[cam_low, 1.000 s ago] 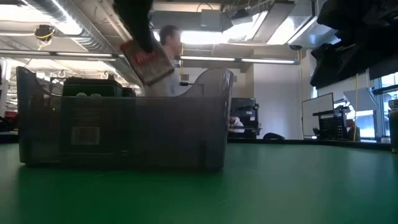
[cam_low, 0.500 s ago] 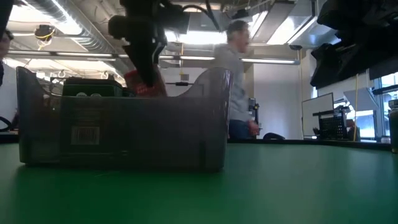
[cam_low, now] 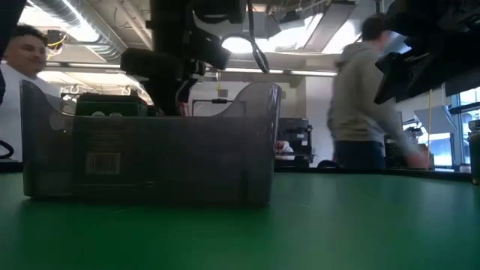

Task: Sort spices by type
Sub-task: Put the red seasoning can into the middle gray bin, then put the black seasoning can into the bottom gray bin

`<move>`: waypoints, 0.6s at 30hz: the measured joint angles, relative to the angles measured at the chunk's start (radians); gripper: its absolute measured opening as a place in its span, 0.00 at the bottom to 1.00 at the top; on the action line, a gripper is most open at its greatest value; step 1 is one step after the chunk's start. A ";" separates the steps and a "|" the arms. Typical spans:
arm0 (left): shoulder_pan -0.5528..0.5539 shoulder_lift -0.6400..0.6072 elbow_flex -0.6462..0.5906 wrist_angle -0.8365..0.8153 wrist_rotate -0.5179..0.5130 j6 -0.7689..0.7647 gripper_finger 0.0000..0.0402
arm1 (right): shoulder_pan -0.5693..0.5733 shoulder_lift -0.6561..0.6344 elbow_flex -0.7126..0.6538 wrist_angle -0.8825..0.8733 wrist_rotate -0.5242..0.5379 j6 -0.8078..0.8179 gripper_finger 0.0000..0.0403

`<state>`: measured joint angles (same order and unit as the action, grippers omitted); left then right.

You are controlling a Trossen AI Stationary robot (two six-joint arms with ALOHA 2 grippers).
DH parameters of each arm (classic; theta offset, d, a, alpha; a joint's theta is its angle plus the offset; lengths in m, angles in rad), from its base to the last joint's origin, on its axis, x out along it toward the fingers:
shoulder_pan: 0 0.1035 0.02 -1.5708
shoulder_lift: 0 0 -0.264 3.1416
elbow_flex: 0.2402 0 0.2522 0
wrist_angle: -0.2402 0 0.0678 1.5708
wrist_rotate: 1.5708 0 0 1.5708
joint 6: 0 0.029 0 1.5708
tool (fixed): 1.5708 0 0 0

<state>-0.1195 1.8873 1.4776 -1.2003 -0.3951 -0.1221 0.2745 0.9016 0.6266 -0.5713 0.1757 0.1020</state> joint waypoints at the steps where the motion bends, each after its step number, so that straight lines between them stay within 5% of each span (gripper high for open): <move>1: 0.001 0.006 0.000 0.000 0.001 0.000 0.56 | 0.000 0.000 0.000 0.000 0.000 0.000 0.79; 11: -0.005 -0.001 0.013 -0.031 0.002 -0.068 0.76 | 0.000 0.000 0.000 -0.001 -0.002 0.001 0.79; 18: -0.044 -0.061 0.109 -0.133 0.005 -0.166 0.77 | 0.000 0.001 0.000 -0.006 -0.002 0.008 0.79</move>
<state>-0.1630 1.8263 1.5863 -1.3331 -0.3904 -0.2876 0.2749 0.9022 0.6266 -0.5773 0.1734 0.1102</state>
